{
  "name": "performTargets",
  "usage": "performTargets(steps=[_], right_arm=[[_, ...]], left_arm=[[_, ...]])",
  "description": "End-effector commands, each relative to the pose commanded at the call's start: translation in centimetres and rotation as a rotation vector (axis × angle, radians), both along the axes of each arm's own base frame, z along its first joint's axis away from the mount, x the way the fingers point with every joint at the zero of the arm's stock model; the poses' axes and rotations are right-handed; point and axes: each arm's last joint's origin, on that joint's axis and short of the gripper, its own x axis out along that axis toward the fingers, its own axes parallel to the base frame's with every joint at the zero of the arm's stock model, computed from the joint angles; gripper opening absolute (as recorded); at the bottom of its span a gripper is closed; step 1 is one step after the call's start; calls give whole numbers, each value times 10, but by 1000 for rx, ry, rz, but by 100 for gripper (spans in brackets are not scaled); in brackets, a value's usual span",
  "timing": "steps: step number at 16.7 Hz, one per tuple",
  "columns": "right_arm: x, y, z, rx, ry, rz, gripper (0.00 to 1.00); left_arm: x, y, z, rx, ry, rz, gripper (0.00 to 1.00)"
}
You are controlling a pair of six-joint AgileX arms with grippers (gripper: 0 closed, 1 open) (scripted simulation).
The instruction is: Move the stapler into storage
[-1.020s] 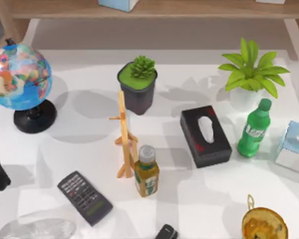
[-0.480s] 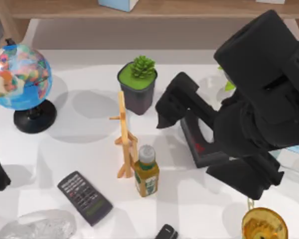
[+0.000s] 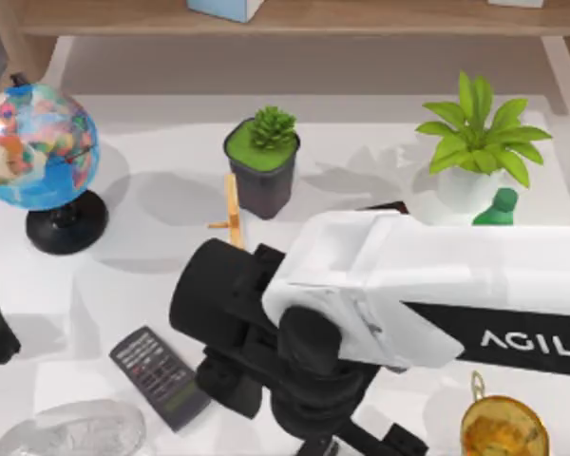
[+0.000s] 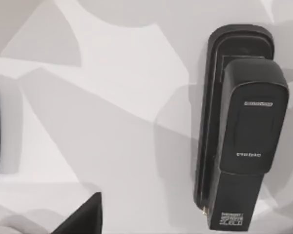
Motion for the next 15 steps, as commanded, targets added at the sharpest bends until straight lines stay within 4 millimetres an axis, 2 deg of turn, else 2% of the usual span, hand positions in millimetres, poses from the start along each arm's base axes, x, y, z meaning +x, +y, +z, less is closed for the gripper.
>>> performTargets(steps=[2, 9, 12, 15], right_arm=[[-3, 5, -12, -41, 14, -5, 100], [-5, 4, -16, -46, 16, -7, 100], [-11, 4, -33, -47, 16, -5, 100], [-8, 5, -55, -49, 17, -6, 100]], left_arm=[[0, 0, 0, 0, 0, 0, 100], [0, 0, 0, 0, 0, 0, 100], [0, 0, 0, 0, 0, 0, 100], [0, 0, 0, 0, 0, 0, 100]])
